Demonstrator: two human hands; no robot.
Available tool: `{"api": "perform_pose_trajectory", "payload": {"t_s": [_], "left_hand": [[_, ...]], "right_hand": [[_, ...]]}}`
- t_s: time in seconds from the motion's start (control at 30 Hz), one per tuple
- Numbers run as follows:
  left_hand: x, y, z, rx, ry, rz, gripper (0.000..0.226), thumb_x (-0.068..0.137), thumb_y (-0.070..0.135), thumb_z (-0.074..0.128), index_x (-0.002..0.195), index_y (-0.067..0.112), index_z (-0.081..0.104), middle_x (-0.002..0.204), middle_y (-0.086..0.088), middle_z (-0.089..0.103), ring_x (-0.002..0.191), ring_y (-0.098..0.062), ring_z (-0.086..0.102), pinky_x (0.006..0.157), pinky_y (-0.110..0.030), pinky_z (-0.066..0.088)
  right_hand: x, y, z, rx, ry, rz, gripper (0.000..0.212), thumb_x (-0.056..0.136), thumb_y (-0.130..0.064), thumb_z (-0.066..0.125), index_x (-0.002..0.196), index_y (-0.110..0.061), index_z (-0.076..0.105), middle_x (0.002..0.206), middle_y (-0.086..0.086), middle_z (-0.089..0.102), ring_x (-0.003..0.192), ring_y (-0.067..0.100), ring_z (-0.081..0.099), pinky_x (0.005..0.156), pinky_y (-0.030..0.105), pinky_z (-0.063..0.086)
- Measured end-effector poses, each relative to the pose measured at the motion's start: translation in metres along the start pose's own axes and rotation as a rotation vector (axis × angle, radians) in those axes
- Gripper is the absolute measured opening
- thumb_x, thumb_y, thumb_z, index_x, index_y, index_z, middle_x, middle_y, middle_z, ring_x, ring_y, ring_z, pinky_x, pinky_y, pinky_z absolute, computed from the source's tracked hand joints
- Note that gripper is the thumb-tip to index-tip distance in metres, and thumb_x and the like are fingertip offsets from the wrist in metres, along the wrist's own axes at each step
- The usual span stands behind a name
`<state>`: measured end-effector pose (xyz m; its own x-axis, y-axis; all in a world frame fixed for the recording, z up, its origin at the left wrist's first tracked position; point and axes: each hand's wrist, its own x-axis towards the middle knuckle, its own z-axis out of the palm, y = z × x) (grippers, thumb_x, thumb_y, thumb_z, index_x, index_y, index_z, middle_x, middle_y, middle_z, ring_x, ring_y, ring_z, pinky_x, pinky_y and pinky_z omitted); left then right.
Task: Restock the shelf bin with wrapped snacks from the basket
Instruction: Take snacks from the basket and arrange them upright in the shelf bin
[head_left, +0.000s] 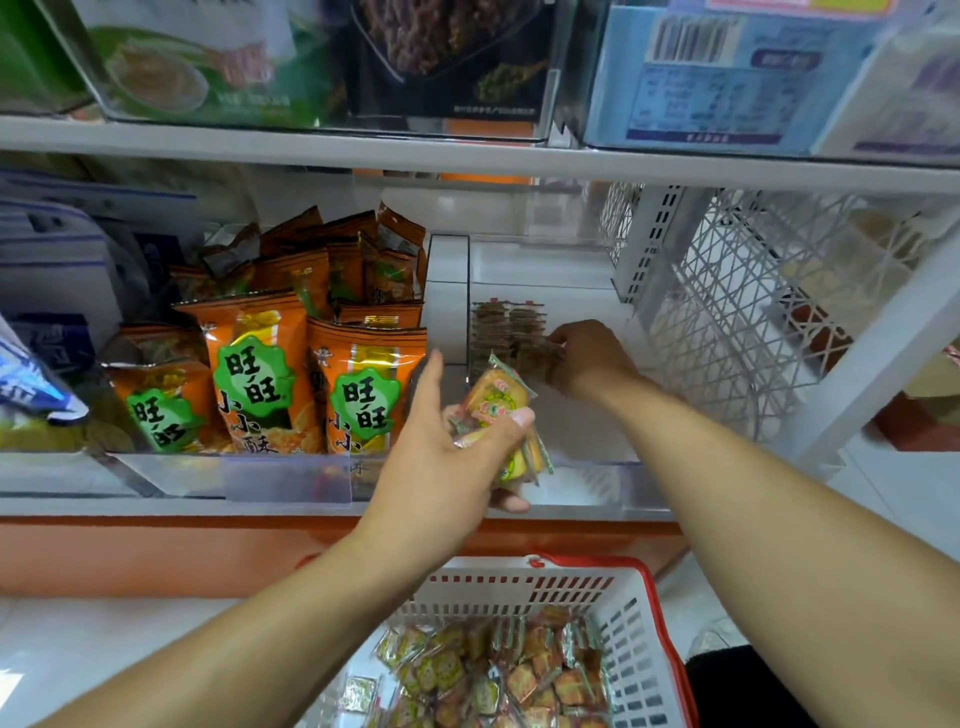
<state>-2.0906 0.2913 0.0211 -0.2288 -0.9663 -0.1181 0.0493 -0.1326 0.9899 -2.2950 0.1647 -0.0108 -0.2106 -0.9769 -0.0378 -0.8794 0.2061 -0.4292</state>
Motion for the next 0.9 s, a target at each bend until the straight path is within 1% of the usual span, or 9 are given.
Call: {"api": "perform_pose_trajectory", "payload": {"t_s": [0.1, 0.17, 0.33, 0.43, 0.53, 0.63, 0.77, 0.87, 0.9], "left_hand": [[0.003, -0.001, -0.001, -0.049, 0.001, -0.036, 0.086, 0.089, 0.026, 0.077, 0.156, 0.045, 0.027, 0.129, 0.001, 0.064, 0.072, -0.026, 0.078, 0.059, -0.035, 0.062], [0.004, -0.002, -0.002, -0.042, 0.000, -0.037, 0.076, 0.089, 0.026, 0.077, 0.152, 0.042, 0.037, 0.124, 0.007, 0.065, 0.073, -0.023, 0.078, 0.059, -0.036, 0.063], [0.006, -0.002, -0.003, -0.074, 0.004, -0.048, 0.070, 0.089, 0.025, 0.078, 0.148, 0.040, 0.043, 0.109, 0.015, 0.072, 0.071, -0.025, 0.077, 0.056, -0.033, 0.062], [0.005, -0.003, -0.005, -0.058, -0.004, -0.036, 0.070, 0.089, 0.028, 0.077, 0.149, 0.038, 0.042, 0.099, 0.035, 0.069, 0.074, -0.022, 0.078, 0.058, -0.033, 0.062], [0.003, -0.003, -0.009, -0.054, -0.012, -0.012, 0.069, 0.088, 0.031, 0.077, 0.148, 0.036, 0.043, 0.098, 0.040, 0.066, 0.076, -0.022, 0.078, 0.060, -0.032, 0.062], [-0.001, -0.002, -0.013, -0.055, -0.039, 0.004, 0.073, 0.086, 0.033, 0.080, 0.148, 0.036, 0.042, 0.097, 0.042, 0.066, 0.083, -0.017, 0.078, 0.064, -0.033, 0.064], [-0.005, -0.001, -0.023, 0.025, -0.070, 0.056, 0.083, 0.074, 0.053, 0.085, 0.145, 0.043, 0.045, 0.107, 0.044, 0.064, 0.097, 0.002, 0.072, 0.077, -0.025, 0.062], [-0.009, -0.001, -0.026, 0.068, -0.084, 0.097, 0.079, 0.077, 0.054, 0.083, 0.146, 0.044, 0.046, 0.115, 0.046, 0.060, 0.103, 0.016, 0.064, 0.073, -0.009, 0.055], [-0.010, -0.002, -0.025, 0.048, -0.093, 0.082, 0.080, 0.077, 0.052, 0.084, 0.147, 0.042, 0.046, 0.114, 0.043, 0.062, 0.101, 0.012, 0.067, 0.071, -0.014, 0.058]], "right_hand": [[0.017, -0.001, 0.008, 0.102, -0.015, 0.036, 0.067, 0.081, -0.002, 0.072, 0.142, -0.011, 0.047, 0.127, 0.019, 0.061, 0.122, 0.034, 0.057, 0.092, 0.032, 0.046], [0.023, 0.002, 0.013, 0.177, -0.038, 0.093, 0.077, 0.084, 0.001, 0.069, 0.150, -0.013, 0.033, 0.128, 0.019, 0.060, 0.123, 0.035, 0.057, 0.087, 0.029, 0.044], [0.025, 0.001, 0.021, 0.253, -0.071, 0.142, 0.076, 0.085, -0.011, 0.072, 0.150, -0.014, 0.033, 0.138, 0.016, 0.057, 0.128, 0.032, 0.054, 0.093, 0.026, 0.040], [0.020, 0.000, 0.017, 0.258, -0.117, 0.150, 0.079, 0.086, -0.012, 0.072, 0.153, -0.014, 0.030, 0.139, 0.015, 0.057, 0.130, 0.031, 0.053, 0.100, 0.029, 0.043], [0.006, -0.006, -0.002, 0.203, -0.005, 0.065, 0.062, 0.088, -0.010, 0.067, 0.146, -0.017, 0.044, 0.126, 0.010, 0.065, 0.118, 0.027, 0.061, 0.085, 0.026, 0.047], [-0.020, -0.028, -0.028, 0.305, 0.194, -0.116, 0.021, 0.091, -0.029, 0.070, 0.111, -0.027, 0.067, 0.091, -0.010, 0.068, 0.089, 0.014, 0.067, 0.066, 0.022, 0.043], [-0.074, -0.048, -0.052, 0.752, -0.263, -0.246, 0.031, 0.083, -0.052, 0.072, 0.096, -0.024, 0.075, 0.083, -0.005, 0.072, 0.067, 0.008, 0.060, 0.057, 0.024, 0.045], [-0.112, -0.042, -0.055, 0.791, -0.501, -0.334, 0.028, 0.085, -0.036, 0.077, 0.109, -0.022, 0.074, 0.092, 0.004, 0.073, 0.071, 0.002, 0.060, 0.060, 0.022, 0.048], [-0.119, -0.038, -0.054, 0.808, -0.502, -0.334, 0.027, 0.085, -0.028, 0.075, 0.110, -0.020, 0.072, 0.094, 0.005, 0.073, 0.073, 0.002, 0.061, 0.061, 0.021, 0.048]]}}
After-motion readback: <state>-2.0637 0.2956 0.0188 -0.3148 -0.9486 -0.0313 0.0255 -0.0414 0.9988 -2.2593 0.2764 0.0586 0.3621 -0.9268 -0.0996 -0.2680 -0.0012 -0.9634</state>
